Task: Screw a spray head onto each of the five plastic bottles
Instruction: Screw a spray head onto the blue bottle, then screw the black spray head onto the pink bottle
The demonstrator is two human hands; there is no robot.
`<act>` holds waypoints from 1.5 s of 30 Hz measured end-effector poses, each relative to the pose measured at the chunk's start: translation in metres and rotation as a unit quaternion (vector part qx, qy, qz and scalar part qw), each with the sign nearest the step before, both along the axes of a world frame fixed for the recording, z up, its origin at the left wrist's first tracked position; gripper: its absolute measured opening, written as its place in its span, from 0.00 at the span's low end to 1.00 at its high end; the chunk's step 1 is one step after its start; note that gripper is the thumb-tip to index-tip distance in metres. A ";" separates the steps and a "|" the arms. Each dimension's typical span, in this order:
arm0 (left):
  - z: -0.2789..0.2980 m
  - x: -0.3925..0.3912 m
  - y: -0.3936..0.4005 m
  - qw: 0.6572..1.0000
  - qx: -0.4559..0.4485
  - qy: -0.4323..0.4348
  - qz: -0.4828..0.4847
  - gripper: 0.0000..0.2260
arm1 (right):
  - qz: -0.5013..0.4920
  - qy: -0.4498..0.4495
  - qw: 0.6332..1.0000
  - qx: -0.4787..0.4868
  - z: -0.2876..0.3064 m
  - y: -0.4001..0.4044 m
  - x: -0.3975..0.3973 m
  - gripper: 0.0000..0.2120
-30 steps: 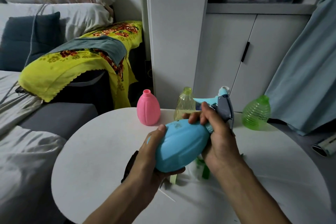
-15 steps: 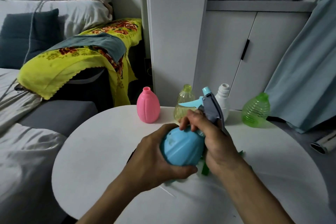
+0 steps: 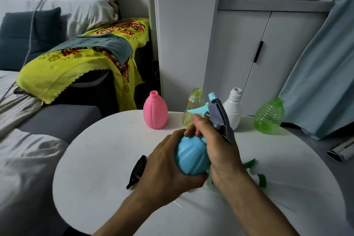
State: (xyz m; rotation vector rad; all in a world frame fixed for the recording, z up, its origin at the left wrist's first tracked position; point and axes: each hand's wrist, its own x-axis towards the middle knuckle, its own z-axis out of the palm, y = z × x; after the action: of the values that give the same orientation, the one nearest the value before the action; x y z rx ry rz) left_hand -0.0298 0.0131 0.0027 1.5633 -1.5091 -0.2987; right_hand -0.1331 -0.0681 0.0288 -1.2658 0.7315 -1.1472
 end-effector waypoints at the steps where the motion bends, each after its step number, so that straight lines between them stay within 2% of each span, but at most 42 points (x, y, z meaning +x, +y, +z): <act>1: -0.003 -0.002 0.000 1.000 -0.002 -0.001 0.007 0.37 | -0.016 -0.005 1.000 0.010 -0.001 0.002 0.003 0.18; 7: -0.012 -0.004 -0.004 1.000 -0.001 0.011 0.021 0.39 | -0.085 -0.010 0.996 0.025 0.001 0.006 0.009 0.15; 11: -0.019 -0.005 -0.008 0.999 0.014 -0.019 0.033 0.43 | -0.125 0.023 0.991 0.044 0.002 0.008 0.011 0.12; 13: -0.022 -0.004 -0.010 0.998 0.026 -0.017 0.056 0.44 | -0.104 0.040 0.991 0.075 0.001 0.010 0.012 0.05; 15: -0.021 0.004 -0.012 0.997 0.028 -0.010 0.072 0.43 | -0.024 0.072 0.993 0.088 0.002 0.014 0.014 0.16; 18: -0.015 0.037 -0.014 0.994 -0.003 -0.008 0.105 0.41 | 0.074 0.147 0.985 0.044 -0.003 0.016 0.017 0.29; 20: -0.009 0.073 -0.020 0.989 -0.014 -0.030 0.141 0.42 | 0.083 0.205 0.975 0.035 -0.009 0.016 0.012 0.33; 22: -0.005 0.118 -0.029 0.984 -0.009 -0.046 0.173 0.42 | 0.087 0.220 0.970 0.051 -0.016 0.016 0.005 0.29; 24: -0.010 0.162 -0.038 0.979 0.005 -0.017 0.201 0.41 | 0.104 0.232 0.966 0.045 -0.021 0.014 -0.002 0.23; 27: -0.031 0.210 -0.053 0.976 0.023 0.094 0.194 0.40 | 0.120 0.260 0.958 0.012 -0.025 0.013 -0.004 0.18; 30: -0.053 0.240 -0.065 0.970 0.025 0.163 0.177 0.39 | 0.131 0.279 0.951 -0.016 -0.023 0.016 0.001 0.21; 33: -0.067 0.260 -0.073 0.963 0.037 0.205 0.174 0.44 | 0.143 0.290 0.945 -0.045 -0.020 0.019 0.008 0.24; 39: -0.076 0.278 -0.075 0.958 0.042 0.237 0.155 0.37 | 0.147 0.302 0.940 -0.066 -0.018 0.021 0.010 0.22; 45: -0.075 0.279 -0.073 0.955 0.051 0.254 0.143 0.39 | 0.156 0.300 0.939 -0.059 -0.021 0.020 0.006 0.22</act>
State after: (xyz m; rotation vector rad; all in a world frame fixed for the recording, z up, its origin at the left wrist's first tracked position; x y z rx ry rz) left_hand 0.2493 -0.0595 -0.0720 1.6061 -0.8705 -0.5677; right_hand -0.1267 -0.0485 0.0077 -1.7923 0.8692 -0.5435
